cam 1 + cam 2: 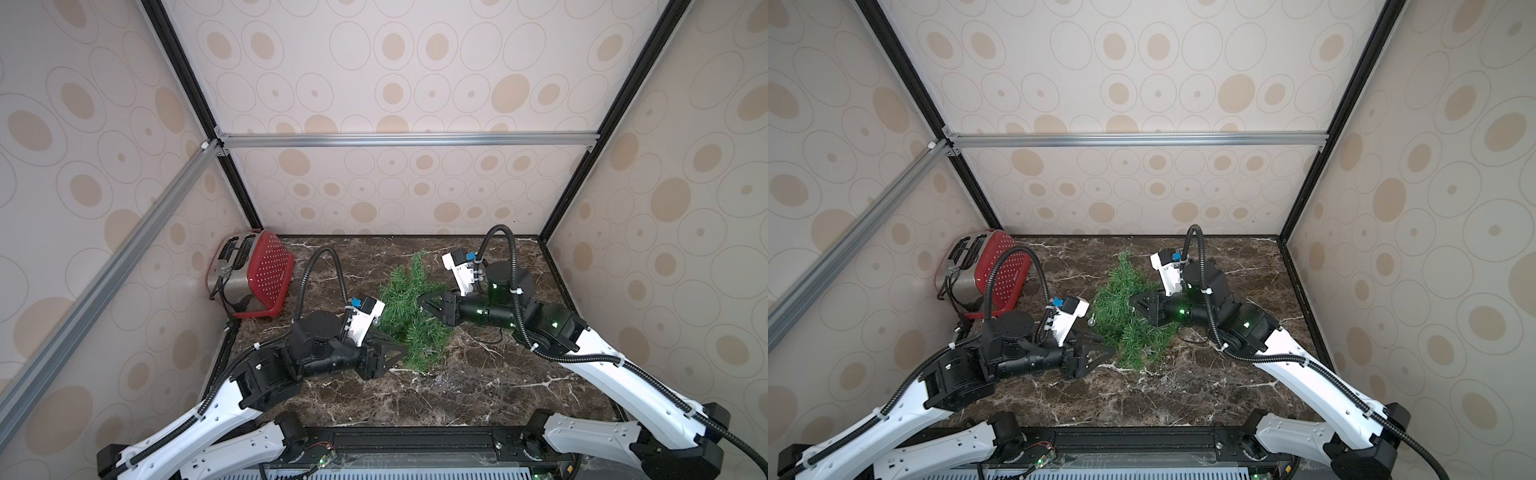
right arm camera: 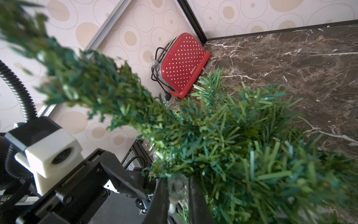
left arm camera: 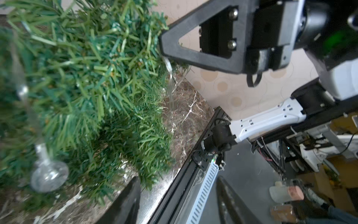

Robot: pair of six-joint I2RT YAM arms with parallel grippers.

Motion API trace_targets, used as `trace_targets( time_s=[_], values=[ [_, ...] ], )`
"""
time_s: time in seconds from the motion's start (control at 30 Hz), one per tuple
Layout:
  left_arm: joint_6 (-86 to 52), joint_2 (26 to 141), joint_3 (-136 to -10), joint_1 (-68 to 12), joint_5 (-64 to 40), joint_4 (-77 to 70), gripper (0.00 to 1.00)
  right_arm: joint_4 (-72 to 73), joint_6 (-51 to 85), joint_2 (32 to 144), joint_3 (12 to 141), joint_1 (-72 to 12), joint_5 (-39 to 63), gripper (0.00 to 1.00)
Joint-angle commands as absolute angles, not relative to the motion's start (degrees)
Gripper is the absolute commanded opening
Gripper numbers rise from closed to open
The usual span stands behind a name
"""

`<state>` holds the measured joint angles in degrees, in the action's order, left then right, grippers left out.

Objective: Wrap string light around the christmas tree
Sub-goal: Wrap the light string around the Christmas tree.

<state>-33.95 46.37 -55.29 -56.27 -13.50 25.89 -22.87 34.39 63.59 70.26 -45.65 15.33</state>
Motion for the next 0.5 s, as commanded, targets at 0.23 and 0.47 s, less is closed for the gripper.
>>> trace_targets(
  time_s=[0.23, 0.47],
  values=[
    [-41.4, 54.2, -57.2, -64.1, 1.1, 11.3, 0.34, -20.4, 37.2, 61.6, 68.8, -46.1, 13.1, 0.14],
    [-42.5, 57.8, -57.7, -64.8, 3.9, 11.4, 0.33, -19.9, 38.2, 60.5, 68.2, -46.1, 13.2, 0.14]
  ],
)
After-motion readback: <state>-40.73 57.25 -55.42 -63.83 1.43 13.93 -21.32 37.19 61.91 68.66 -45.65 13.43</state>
